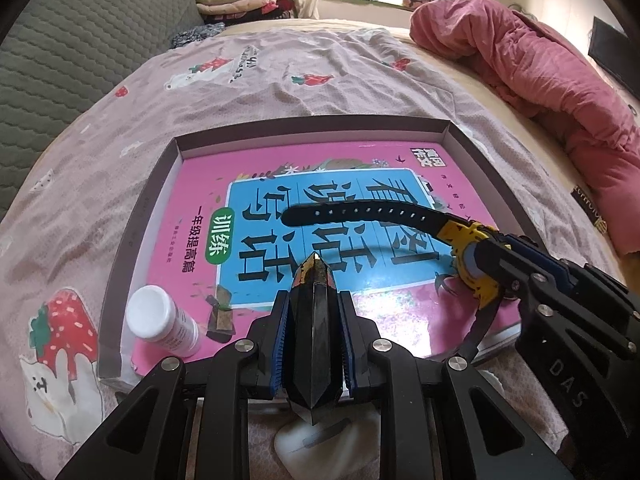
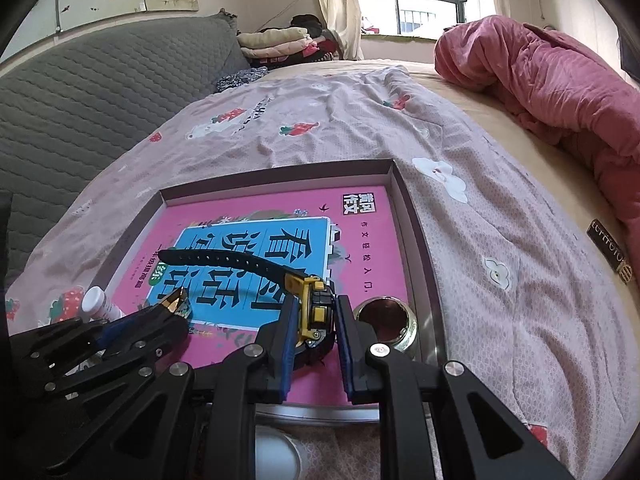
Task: Organize rigid objects
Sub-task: 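Lower the black marker onto the book and open the left gripper while the right releases the yellow item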
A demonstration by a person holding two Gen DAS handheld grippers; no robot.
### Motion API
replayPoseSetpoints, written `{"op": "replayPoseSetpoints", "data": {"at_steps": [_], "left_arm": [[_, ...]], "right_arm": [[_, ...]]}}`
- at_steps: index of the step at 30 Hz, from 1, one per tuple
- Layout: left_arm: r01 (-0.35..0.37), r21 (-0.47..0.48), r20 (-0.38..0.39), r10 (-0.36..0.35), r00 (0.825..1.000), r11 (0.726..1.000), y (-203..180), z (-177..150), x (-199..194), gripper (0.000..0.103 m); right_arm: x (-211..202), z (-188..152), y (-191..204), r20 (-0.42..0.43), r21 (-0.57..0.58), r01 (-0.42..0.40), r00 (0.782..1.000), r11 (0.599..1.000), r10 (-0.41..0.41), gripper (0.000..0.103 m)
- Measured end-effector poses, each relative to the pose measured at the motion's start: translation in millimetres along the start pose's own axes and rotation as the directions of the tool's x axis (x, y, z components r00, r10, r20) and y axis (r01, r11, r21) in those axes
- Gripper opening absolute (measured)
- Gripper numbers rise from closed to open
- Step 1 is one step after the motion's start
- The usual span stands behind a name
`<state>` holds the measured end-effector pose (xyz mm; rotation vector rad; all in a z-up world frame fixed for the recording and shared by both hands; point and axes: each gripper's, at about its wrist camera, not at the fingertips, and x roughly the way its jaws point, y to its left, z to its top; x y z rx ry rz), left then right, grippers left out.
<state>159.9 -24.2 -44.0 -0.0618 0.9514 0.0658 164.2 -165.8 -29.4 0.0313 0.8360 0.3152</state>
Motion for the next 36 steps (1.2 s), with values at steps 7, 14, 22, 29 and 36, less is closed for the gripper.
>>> {"op": "replayPoseSetpoints", "data": {"at_steps": [7, 14, 22, 29, 36], "left_arm": [[-0.014, -0.011, 0.008, 0.014, 1.0, 1.0, 4, 0, 1, 0.023], [-0.02, -0.021, 0.013, 0.02, 1.0, 1.0, 9, 1, 2, 0.023], [-0.013, -0.033, -0.018, 0.013, 1.0, 0.999, 11, -1, 7, 0.023], [-0.003, -0.046, -0.029, 0.002, 1.0, 0.999, 12, -4, 9, 0.023], [0.01, -0.08, -0.041, -0.013, 0.999, 0.997, 17, -4, 7, 0.025]], "right_arm": [[-6, 3, -5, 0.022, 0.03, -0.057, 0.998, 0.998, 0.057, 0.019], [-12, 5, -4, 0.055, 0.016, -0.071, 0.996, 0.997, 0.07, 0.019], [-14, 5, -12, 0.068, 0.03, -0.043, 0.997, 0.999, 0.041, 0.027], [-14, 5, -18, 0.075, 0.044, -0.03, 0.997, 0.999, 0.027, 0.032], [-13, 5, -16, 0.072, 0.026, -0.029, 0.997, 0.999, 0.027, 0.033]]}}
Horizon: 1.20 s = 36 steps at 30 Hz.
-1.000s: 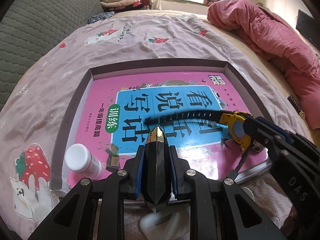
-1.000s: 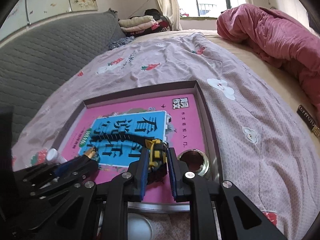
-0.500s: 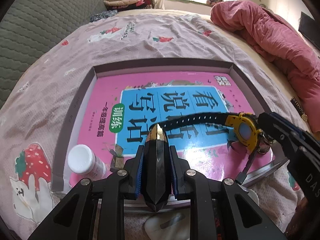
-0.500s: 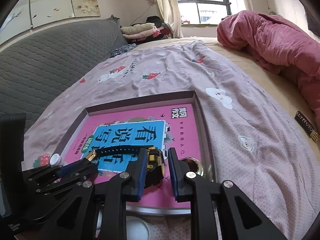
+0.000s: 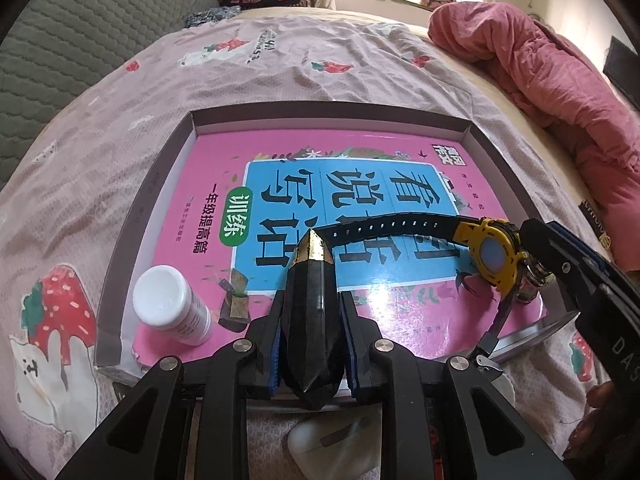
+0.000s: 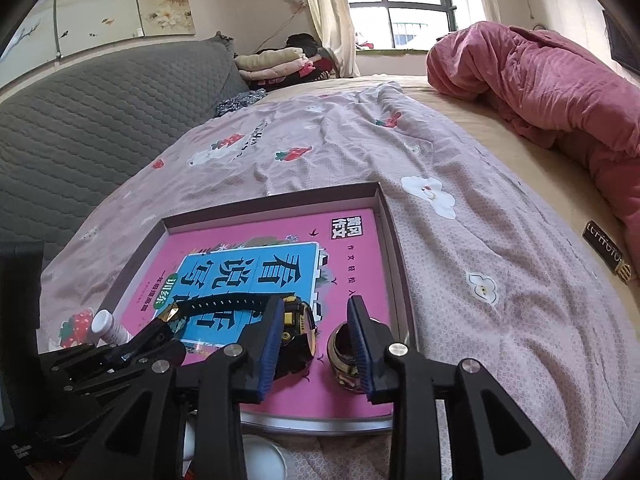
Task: Organize rigid objects
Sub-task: 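Lower the black marker onto the book and open the left gripper while the right releases the yellow item, then withdraw both open grippers from the box back toward the table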
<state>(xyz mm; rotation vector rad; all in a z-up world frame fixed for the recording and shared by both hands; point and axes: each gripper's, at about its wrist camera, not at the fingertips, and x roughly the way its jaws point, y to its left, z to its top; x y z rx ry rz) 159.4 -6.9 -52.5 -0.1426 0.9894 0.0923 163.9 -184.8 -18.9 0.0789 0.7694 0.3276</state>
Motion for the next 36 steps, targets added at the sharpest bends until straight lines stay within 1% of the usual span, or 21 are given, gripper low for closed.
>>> {"op": "replayPoseSetpoints", "data": {"at_steps": [3, 4, 6, 12, 16, 19, 23, 25, 30, 32, 36], "left_arm": [[0.0, -0.007, 0.003, 0.0, 1.0, 1.0, 1, 1, -3, 0.029], [-0.002, -0.008, 0.003, 0.002, 1.0, 1.0, 1, 1, -4, 0.033], [0.004, -0.013, 0.005, -0.004, 1.0, 1.0, 1, 2, -7, 0.036], [0.011, -0.01, 0.019, -0.01, 1.0, 1.0, 1, 5, -13, 0.036], [0.019, -0.007, 0.027, -0.019, 0.999, 1.0, 0, 5, -20, 0.037], [0.021, -0.004, 0.032, -0.021, 0.999, 1.0, 0, 3, -27, 0.038], [0.017, -0.01, 0.039, -0.017, 0.999, 1.0, 2, 2, -34, 0.045], [0.012, -0.019, 0.039, -0.012, 0.999, 1.0, 4, 1, -37, 0.051], [0.003, -0.019, 0.034, -0.002, 0.999, 1.0, 7, -2, -42, 0.055], [0.007, -0.021, 0.033, -0.006, 0.999, 1.0, 9, -2, -43, 0.056], [0.013, -0.027, 0.037, -0.012, 0.999, 1.0, 11, -2, -48, 0.062]], "right_arm": [[0, 0, 2, 0.001, -0.007, -0.002, 1.0, 1.0, 0.002, 0.038], [0, -1, 3, 0.001, -0.007, -0.005, 1.0, 1.0, 0.005, 0.039], [0, 0, 4, 0.005, -0.008, -0.005, 1.0, 1.0, 0.005, 0.039], [-1, -1, 4, 0.005, -0.011, -0.004, 1.0, 1.0, 0.004, 0.04], [-1, 0, 4, 0.009, -0.009, -0.006, 1.0, 1.0, 0.006, 0.048], [-2, 0, 5, 0.014, -0.013, -0.005, 1.0, 1.0, 0.005, 0.048], [-3, 0, 7, 0.016, -0.026, -0.006, 1.0, 1.0, 0.007, 0.049], [-3, -1, 9, 0.018, -0.035, -0.006, 1.0, 0.999, 0.007, 0.049], [-5, -1, 14, 0.026, -0.06, -0.005, 1.0, 0.998, 0.006, 0.053], [-7, -1, 16, 0.031, -0.069, -0.013, 0.999, 0.998, 0.015, 0.053], [-9, -3, 14, 0.034, -0.079, -0.014, 0.999, 0.997, 0.017, 0.054]]}}
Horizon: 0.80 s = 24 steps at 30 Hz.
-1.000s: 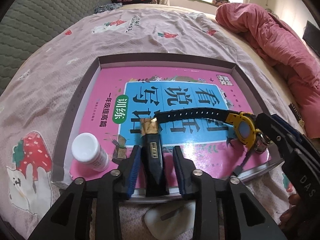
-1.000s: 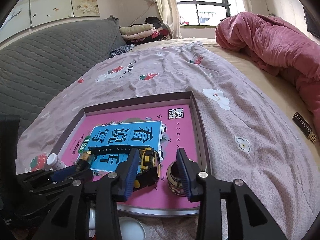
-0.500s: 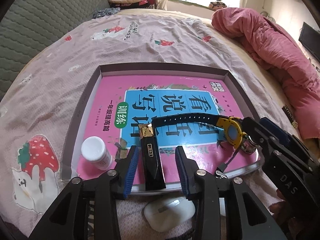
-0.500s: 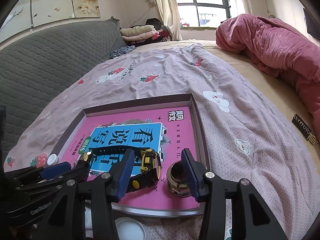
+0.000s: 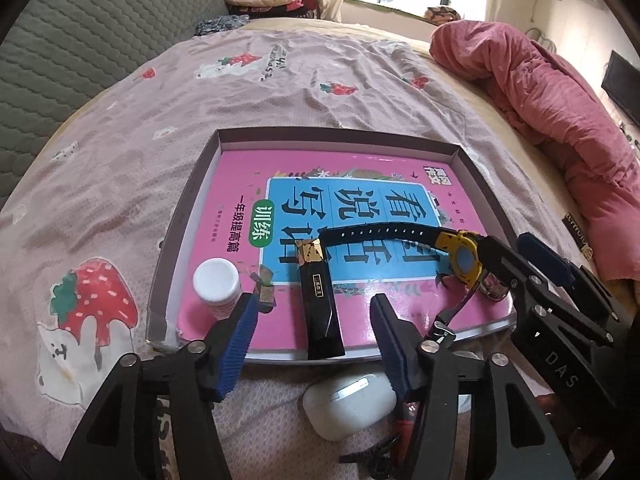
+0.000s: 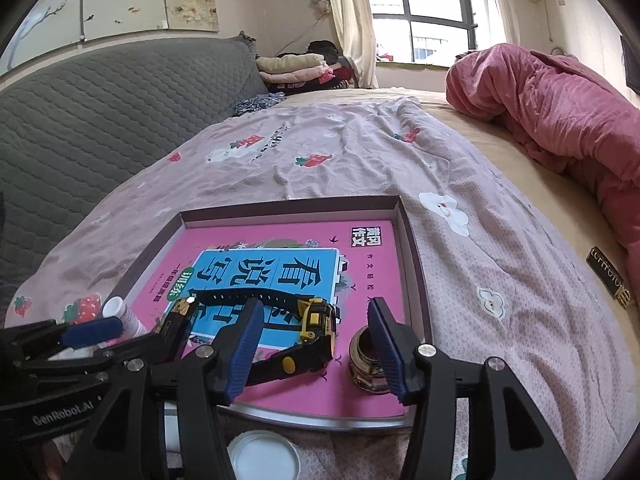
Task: Organize rigid objects
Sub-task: 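Withdraw both open grippers from the box back toward the table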
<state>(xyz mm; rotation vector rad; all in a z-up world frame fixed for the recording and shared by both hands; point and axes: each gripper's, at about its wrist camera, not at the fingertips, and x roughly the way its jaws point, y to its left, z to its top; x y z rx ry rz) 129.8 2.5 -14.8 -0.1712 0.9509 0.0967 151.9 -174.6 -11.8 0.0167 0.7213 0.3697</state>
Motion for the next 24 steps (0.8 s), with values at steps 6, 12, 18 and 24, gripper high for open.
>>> {"op": "replayPoseSetpoints", "data": {"at_steps": [6, 12, 18, 24], "left_arm": [[0.01, 0.016, 0.003, -0.01, 1.0, 1.0, -4, -2, -7, 0.064], [0.014, 0.027, 0.0, -0.014, 1.0, 1.0, -7, -7, -13, 0.068], [0.007, 0.033, 0.008, -0.007, 1.0, 0.999, -8, -11, -19, 0.069], [0.004, 0.032, 0.007, -0.004, 1.0, 0.999, -9, -17, -26, 0.07]], "right_arm": [[-10, -1, -2, 0.022, 0.001, -0.016, 1.0, 1.0, 0.016, 0.054], [-24, -7, -1, 0.035, -0.021, -0.016, 0.999, 1.0, 0.016, 0.054], [-37, -14, 4, 0.054, -0.051, -0.009, 0.998, 0.999, 0.012, 0.055], [-43, -19, 8, 0.049, -0.068, 0.003, 0.999, 0.998, 0.0, 0.055]]}}
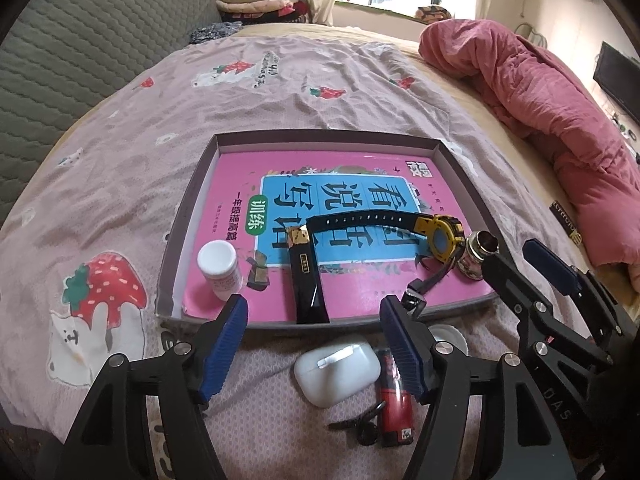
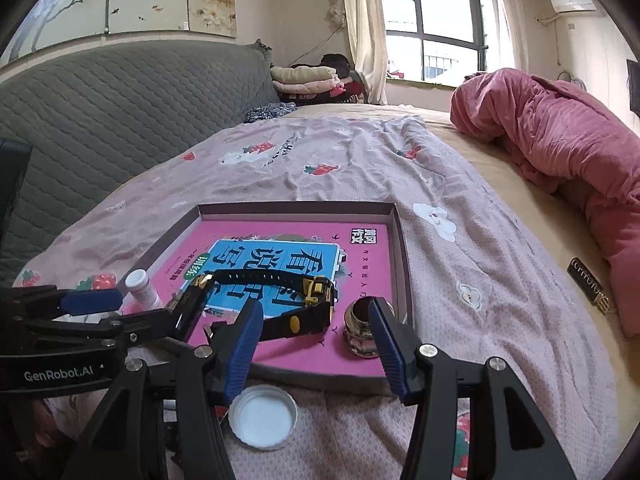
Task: Organize rigid objects
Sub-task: 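Withdraw both open grippers from the box back toward the table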
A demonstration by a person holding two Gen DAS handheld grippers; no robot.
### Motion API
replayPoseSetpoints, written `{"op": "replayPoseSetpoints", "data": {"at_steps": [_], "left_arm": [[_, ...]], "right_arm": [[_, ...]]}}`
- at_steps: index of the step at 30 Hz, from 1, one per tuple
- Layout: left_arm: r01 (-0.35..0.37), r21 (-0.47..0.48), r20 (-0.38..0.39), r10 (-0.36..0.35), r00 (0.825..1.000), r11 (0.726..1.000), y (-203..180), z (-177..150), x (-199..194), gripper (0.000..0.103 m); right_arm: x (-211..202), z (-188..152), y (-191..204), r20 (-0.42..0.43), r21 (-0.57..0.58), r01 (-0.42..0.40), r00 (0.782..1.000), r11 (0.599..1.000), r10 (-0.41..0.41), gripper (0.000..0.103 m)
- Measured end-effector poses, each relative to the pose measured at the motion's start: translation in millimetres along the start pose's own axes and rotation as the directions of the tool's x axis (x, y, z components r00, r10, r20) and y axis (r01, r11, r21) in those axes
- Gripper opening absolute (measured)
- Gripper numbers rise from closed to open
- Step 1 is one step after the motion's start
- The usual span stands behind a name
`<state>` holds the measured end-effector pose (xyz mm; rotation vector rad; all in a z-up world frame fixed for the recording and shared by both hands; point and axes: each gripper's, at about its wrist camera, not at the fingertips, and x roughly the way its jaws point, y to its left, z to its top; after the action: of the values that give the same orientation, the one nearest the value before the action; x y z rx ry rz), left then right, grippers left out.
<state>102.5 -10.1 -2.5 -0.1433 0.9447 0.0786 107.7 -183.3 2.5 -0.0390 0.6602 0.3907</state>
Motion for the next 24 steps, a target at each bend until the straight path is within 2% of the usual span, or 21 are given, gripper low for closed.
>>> {"op": "replayPoseSetpoints", "data": {"at_steps": [5, 24], "left_arm": [[-0.007, 0.024, -0.001, 0.007, 1.0, 1.0, -1, -4, -4, 0.07], [0.033, 0.045, -0.023, -0.032, 0.999, 0.998, 0, -17, -8, 0.07]], "right_arm": [[-3, -4, 2, -0.008, -0.004, 0.04, 0.999, 0.999, -0.04, 0.055], [-22, -17, 10, -0.021, -0.042, 0.054, 0.998, 0.998, -0.055, 0.055]]}}
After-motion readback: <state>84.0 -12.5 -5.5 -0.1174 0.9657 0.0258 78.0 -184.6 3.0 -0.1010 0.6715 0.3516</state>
